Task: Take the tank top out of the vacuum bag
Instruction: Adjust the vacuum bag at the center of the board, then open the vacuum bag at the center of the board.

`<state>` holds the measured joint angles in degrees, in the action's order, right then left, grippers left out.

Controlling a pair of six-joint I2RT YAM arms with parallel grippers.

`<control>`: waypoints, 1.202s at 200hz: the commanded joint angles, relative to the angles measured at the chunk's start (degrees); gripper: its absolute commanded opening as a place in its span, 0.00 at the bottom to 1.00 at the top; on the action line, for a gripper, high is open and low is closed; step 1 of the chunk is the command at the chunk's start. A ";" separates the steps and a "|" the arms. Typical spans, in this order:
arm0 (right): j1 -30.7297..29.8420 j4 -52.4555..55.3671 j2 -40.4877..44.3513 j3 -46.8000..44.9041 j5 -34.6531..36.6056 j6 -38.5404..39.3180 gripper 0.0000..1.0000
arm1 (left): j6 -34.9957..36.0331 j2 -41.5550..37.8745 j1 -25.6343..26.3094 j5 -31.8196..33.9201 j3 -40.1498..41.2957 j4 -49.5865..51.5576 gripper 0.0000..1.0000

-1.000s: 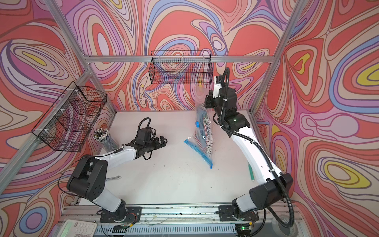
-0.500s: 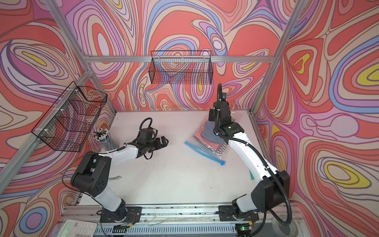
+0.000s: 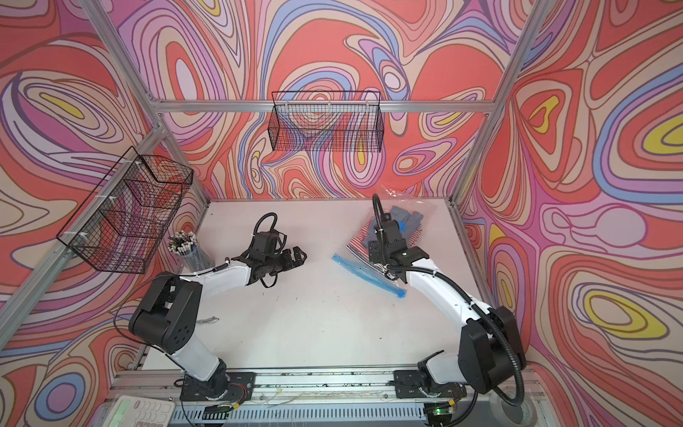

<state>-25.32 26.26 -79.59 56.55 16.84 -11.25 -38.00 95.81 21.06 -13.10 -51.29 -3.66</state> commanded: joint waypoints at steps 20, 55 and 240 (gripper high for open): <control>-6.86 -0.85 1.99 -5.57 2.34 -1.05 0.79 | -0.59 -2.02 0.30 -0.14 0.08 -0.01 1.00; -9.08 -1.20 -2.18 -6.41 3.94 1.60 0.79 | -0.33 -2.29 0.33 0.07 0.90 0.23 1.00; -15.37 -2.42 -20.95 2.47 24.25 -1.52 0.00 | -0.08 -1.89 0.34 -2.37 2.63 -2.05 1.00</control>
<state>-40.45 24.53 -100.31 56.90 40.47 -11.66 -37.98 94.91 21.19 -15.18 -49.74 -5.41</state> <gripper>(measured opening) 0.050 0.999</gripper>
